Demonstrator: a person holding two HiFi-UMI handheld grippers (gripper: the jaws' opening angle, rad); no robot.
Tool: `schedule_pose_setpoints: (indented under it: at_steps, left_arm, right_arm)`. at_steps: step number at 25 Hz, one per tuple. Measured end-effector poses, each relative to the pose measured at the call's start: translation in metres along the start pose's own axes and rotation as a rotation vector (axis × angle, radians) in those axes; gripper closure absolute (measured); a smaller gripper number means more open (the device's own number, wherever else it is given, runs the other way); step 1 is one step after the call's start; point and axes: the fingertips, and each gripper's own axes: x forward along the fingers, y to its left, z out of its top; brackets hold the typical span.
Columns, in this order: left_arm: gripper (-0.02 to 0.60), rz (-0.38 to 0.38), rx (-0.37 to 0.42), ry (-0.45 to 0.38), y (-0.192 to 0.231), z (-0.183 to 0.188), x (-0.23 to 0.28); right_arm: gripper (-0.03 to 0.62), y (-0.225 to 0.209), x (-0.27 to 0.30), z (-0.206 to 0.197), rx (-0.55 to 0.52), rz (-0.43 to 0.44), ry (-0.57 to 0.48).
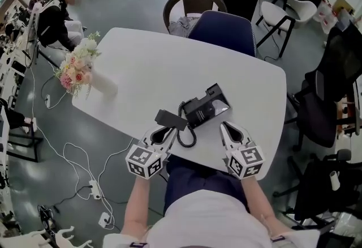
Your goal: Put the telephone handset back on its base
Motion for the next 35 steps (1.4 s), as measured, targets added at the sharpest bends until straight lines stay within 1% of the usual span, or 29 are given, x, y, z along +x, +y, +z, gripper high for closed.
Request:
schedule_pose_setpoints:
  at_steps: [2, 6, 8, 11, 14, 18, 20, 22, 27, 31, 35]
  left_arm:
    - [0.505, -0.050, 0.036, 0.041, 0.003, 0.003, 0.003]
    - [0.505, -0.154, 0.114, 0.150, 0.007, 0.000, 0.010]
    - [0.505, -0.195, 0.146, 0.204, 0.010, -0.002, 0.015]
    - [0.505, -0.245, 0.197, 0.286, 0.018, -0.007, 0.023]
    - [0.505, -0.311, 0.223, 0.367, 0.026, -0.007, 0.030]
    - [0.505, -0.429, 0.297, 0.491, 0.031, -0.009, 0.039]
    - [0.505, -0.501, 0.303, 0.540, 0.034, -0.009, 0.045]
    - [0.505, -0.572, 0.293, 0.576, 0.036, -0.007, 0.054]
    - [0.505, -0.738, 0.285, 0.675, 0.038, -0.005, 0.076]
    - [0.505, -0.839, 0.322, 0.754, 0.036, -0.004, 0.089]
    - [0.505, -0.936, 0.354, 0.836, 0.031, -0.007, 0.098]
  right_arm:
    - [0.548, 0.000, -0.001, -0.003, 0.006, -0.013, 0.002]
    - [0.548, 0.002, -0.001, -0.010, 0.036, -0.038, 0.002]
    - [0.548, 0.002, 0.001, -0.010, 0.053, -0.057, -0.004]
    - [0.548, 0.003, 0.006, -0.008, 0.076, -0.093, -0.014]
    - [0.548, 0.005, 0.012, -0.007, 0.106, -0.137, -0.023]
    - [0.548, 0.012, 0.018, -0.006, 0.144, -0.188, -0.026]
    - [0.548, 0.016, 0.021, -0.006, 0.157, -0.207, -0.025]
    - [0.548, 0.019, 0.022, -0.007, 0.169, -0.228, -0.019]
    - [0.548, 0.017, 0.019, -0.014, 0.200, -0.295, -0.006]
    - [0.548, 0.010, 0.012, -0.015, 0.219, -0.350, -0.006]
    - [0.548, 0.008, 0.007, -0.015, 0.234, -0.387, -0.012]
